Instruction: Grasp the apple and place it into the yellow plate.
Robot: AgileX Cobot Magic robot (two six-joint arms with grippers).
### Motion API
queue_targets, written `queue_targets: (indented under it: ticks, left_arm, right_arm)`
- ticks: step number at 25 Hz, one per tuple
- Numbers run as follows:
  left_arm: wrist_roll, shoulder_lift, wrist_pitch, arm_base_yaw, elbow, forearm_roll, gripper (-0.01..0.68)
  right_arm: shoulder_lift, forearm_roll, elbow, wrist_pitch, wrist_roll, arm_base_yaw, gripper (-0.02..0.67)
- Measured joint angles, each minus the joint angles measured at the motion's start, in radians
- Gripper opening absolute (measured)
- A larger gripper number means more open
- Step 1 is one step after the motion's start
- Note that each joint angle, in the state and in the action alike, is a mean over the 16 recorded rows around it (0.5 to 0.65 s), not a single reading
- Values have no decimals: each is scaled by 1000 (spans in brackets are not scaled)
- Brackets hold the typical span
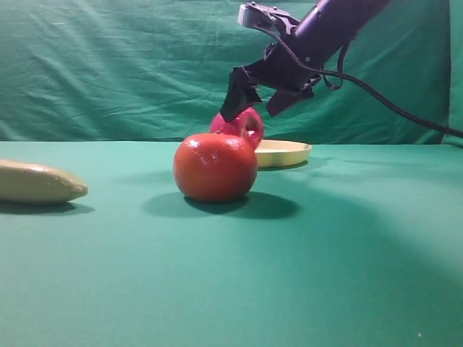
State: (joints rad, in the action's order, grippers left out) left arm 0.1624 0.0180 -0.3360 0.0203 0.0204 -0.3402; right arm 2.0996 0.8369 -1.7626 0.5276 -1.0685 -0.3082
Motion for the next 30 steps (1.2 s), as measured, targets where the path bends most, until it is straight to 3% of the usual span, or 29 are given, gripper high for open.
queue_targets:
  ticks: [7,12,21,30]
  left_arm:
    - [0,0,0,0,0,0,157]
    - [0,0,0,0,0,0,157]
    - [0,0,0,0,0,0,157]
    - [0,0,0,0,0,0,157]
  right_arm:
    - [-188,-36,0,138,146,46,152]
    - [-312,-127,0,273,326,69,26]
    - [-545,-309,88,418,607,81,0]
    - [-888,-353,404,320,680,82,0]
